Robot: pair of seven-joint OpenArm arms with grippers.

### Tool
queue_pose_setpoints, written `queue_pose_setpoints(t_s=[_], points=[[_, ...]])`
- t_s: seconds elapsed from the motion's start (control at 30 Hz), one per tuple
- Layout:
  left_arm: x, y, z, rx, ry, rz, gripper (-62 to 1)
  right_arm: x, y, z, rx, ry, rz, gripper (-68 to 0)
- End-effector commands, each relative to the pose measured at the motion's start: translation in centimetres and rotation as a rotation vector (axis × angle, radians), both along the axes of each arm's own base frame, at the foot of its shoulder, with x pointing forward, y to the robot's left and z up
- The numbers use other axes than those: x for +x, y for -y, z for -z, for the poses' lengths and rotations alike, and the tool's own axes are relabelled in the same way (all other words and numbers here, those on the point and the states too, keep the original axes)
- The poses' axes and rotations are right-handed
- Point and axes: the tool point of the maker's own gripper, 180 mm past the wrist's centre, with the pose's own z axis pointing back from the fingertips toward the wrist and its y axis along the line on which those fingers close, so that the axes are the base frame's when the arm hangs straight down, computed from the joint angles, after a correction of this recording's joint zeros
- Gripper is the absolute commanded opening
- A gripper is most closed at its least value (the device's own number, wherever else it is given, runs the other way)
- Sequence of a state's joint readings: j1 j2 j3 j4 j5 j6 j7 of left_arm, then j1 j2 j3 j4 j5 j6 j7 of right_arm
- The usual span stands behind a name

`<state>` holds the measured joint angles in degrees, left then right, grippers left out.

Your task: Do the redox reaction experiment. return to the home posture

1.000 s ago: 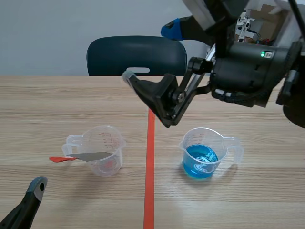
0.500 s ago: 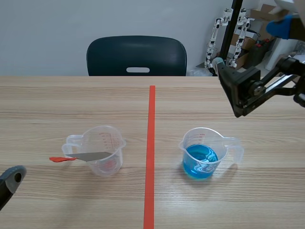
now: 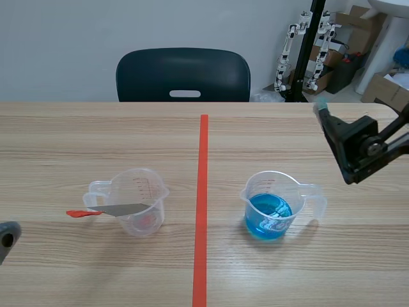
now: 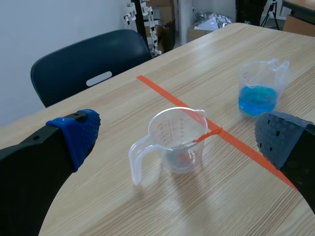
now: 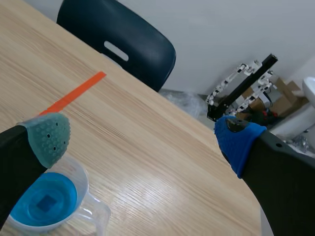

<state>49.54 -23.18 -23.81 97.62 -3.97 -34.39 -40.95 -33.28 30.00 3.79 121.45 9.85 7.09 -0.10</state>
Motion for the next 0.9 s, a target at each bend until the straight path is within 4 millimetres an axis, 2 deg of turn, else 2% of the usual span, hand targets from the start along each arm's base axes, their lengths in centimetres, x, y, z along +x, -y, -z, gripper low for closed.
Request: queue_pose_setpoints(t_s=[0.0, 0.17, 0.37, 0.6, 0.87], points=[[0.2, 0.8, -1.6, -0.021, 0.053, 0.022, 1.4, 0.2, 0.2, -0.6, 0.008, 0.025, 0.003, -6.7], [1.1, 1.8, -3.2, -0.017, 0.114, 0.050, 1.4, 0.3, 0.8, 0.6, 0.003, -0.005, 0.016, -6.7], [2.3, 3.4, -3.3, -0.017, 0.122, 0.078, 1.4, 0.3, 1.3, 1.8, 0.002, -0.029, 0.025, -6.7], [2.8, 5.2, -2.8, -0.014, 0.111, 0.118, 1.4, -1.3, 0.9, 3.1, -0.023, -0.044, -0.014, -6.7], [3.2, 5.8, -3.5, 0.002, 0.131, 0.121, 1.4, -3.1, 0.6, 4.7, -0.034, -0.092, -0.037, -6.7]])
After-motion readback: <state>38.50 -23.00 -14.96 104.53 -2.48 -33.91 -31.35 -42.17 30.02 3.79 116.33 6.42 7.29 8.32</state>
